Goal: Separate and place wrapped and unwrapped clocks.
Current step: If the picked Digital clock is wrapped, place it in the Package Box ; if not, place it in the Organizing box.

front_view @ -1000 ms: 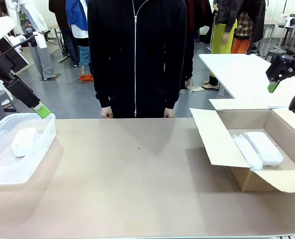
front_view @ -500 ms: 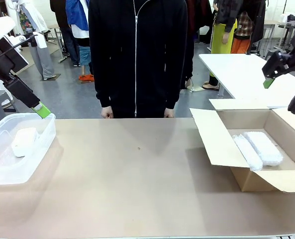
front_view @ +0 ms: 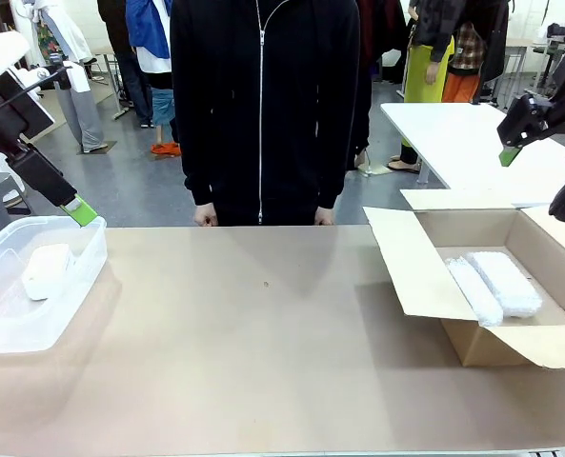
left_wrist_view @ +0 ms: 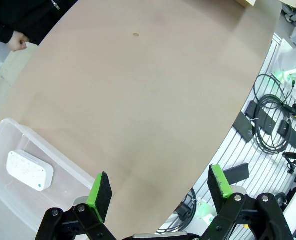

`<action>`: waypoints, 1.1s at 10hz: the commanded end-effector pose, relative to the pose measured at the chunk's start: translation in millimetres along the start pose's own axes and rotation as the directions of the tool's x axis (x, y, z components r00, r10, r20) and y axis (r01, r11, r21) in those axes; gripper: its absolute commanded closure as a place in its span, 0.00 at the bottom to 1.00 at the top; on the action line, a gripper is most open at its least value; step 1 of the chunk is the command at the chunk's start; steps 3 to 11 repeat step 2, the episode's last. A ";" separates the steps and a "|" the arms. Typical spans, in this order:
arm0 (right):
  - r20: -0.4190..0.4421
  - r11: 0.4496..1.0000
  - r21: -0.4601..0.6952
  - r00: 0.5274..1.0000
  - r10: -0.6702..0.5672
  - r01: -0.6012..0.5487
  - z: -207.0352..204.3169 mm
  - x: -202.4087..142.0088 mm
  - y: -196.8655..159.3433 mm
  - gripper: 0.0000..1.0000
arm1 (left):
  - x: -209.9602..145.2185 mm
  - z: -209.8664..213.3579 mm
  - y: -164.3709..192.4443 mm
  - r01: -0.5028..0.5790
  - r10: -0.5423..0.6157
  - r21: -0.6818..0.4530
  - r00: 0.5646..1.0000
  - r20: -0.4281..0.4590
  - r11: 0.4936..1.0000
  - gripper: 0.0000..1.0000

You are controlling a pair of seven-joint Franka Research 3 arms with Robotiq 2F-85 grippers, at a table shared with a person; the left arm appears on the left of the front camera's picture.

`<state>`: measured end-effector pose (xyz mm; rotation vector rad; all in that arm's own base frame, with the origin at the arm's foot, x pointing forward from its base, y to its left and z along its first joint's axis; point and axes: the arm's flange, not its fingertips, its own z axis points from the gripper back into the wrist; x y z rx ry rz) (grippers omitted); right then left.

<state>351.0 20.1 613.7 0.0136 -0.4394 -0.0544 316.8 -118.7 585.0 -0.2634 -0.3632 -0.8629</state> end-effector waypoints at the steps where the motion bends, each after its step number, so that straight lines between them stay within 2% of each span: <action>1: -0.014 1.000 -0.001 1.000 0.000 0.000 0.0 1.5 -1.9 0.00 | 0.2 0.1 -0.2 0.000 0.000 0.003 1.000 0.007 1.000 0.00; 11: -0.014 1.000 -0.001 1.000 0.000 0.000 0.0 1.5 -1.9 0.00 | 0.2 0.1 -0.2 0.000 0.000 0.003 1.000 0.007 1.000 0.00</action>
